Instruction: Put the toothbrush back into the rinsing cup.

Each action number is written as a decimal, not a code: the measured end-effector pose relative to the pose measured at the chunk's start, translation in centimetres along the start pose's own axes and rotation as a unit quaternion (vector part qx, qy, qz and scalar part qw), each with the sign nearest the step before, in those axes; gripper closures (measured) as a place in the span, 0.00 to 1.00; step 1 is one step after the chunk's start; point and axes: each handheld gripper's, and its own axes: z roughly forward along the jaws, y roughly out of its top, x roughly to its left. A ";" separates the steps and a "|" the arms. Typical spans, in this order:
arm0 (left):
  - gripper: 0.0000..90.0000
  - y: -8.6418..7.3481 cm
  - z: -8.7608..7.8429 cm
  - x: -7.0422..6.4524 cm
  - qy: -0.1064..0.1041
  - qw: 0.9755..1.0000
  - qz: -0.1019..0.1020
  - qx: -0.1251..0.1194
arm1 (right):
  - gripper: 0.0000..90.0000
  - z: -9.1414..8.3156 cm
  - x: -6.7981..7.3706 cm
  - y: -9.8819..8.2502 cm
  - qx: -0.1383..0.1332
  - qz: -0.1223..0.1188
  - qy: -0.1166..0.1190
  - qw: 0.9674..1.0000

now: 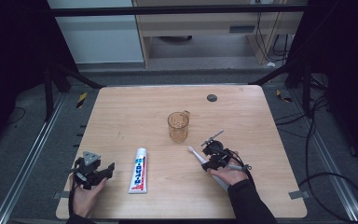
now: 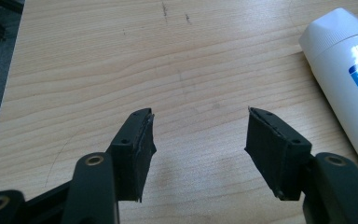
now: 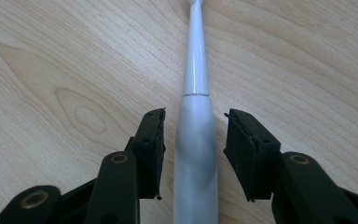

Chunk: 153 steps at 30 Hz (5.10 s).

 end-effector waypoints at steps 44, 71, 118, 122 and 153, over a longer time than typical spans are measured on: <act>0.45 0.0 0.0 -0.1 -0.003 1.000 -0.002 0.002 | 0.75 -2.4 -0.6 -0.5 -0.045 0.028 0.004 0.999; 0.44 0.0 0.0 0.0 -0.007 1.000 -0.009 -0.004 | 0.75 -8.1 -1.5 -0.1 -0.289 0.076 -0.016 0.954; 0.44 0.0 0.1 0.2 -0.005 1.000 -0.014 -0.008 | 0.75 -9.2 -0.9 8.3 -0.533 0.131 -0.062 0.833; 0.44 0.0 0.1 0.3 -0.005 1.000 -0.016 -0.008 | 0.75 -8.7 -0.8 9.2 -0.541 0.133 -0.066 0.828; 0.44 0.0 0.1 0.5 -0.004 1.000 -0.019 -0.010 | 0.75 -3.9 0.3 12.3 -0.531 0.108 -0.075 0.837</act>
